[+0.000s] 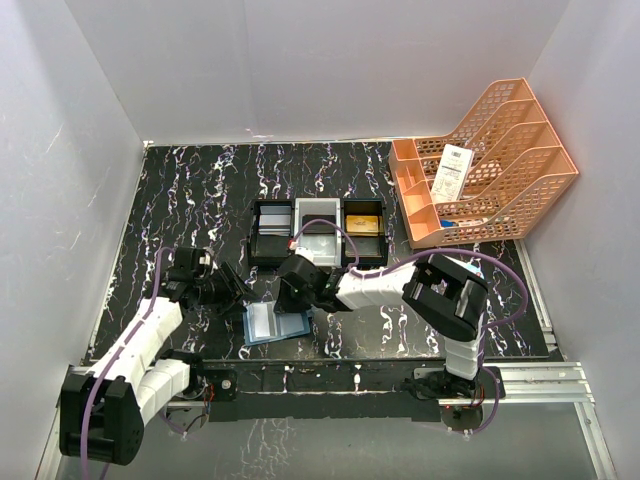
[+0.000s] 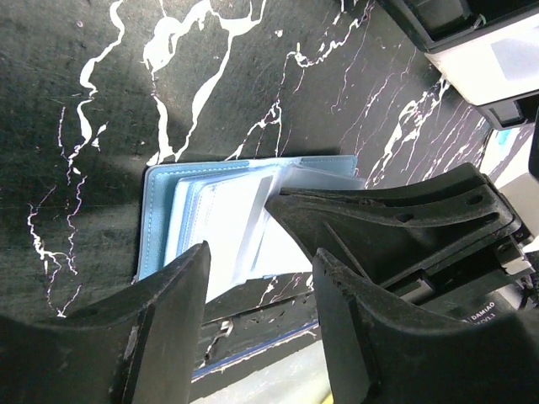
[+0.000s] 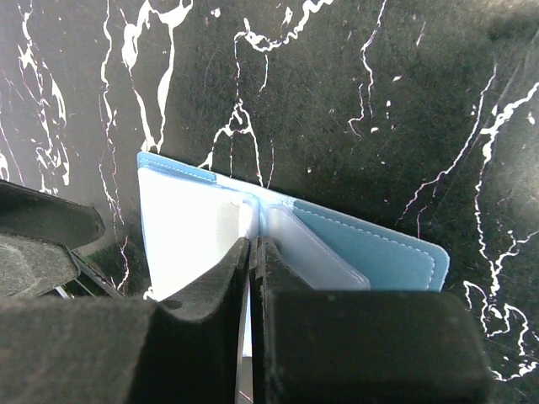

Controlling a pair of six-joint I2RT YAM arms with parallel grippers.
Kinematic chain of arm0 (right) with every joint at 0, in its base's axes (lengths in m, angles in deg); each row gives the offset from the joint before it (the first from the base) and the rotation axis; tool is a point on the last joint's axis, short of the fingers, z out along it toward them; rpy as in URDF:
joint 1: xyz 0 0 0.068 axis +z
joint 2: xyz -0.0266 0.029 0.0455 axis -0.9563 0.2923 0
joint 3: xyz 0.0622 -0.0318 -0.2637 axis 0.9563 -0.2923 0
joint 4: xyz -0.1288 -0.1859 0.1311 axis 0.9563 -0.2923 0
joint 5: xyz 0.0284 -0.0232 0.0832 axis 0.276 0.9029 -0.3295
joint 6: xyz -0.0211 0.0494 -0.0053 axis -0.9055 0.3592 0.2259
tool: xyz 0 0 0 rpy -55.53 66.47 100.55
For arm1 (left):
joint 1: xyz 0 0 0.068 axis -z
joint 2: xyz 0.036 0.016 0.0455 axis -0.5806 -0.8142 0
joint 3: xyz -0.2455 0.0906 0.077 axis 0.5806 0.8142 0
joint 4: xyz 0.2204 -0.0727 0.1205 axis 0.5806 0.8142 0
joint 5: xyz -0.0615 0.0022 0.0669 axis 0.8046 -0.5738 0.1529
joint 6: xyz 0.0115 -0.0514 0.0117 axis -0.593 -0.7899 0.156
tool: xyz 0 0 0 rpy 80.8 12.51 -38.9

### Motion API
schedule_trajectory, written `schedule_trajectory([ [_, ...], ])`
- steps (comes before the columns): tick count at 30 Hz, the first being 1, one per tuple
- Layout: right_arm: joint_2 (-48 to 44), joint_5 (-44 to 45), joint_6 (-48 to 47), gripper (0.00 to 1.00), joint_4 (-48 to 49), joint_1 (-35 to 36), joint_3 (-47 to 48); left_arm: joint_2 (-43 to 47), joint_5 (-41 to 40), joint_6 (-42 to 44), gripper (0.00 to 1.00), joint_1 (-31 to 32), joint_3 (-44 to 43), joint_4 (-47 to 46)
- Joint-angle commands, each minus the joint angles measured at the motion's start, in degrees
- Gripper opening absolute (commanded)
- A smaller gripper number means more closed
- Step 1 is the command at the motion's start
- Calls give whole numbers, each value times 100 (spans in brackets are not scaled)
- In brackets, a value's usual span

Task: Take the credit cards out of the card holder

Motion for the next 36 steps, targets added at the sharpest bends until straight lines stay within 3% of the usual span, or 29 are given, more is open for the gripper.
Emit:
schedule_trajectory([
  [1, 282, 26, -53, 3, -565, 5, -328, -58, 300, -72, 50, 71, 53, -41],
  [25, 392, -169, -12, 2, -415, -61, -423, -1015, 111, 84, 48, 192, 309, -1040],
  [36, 342, -172, 24, 2, -374, -86, -488, -647, -416, -29, 49, 214, 278, -565],
])
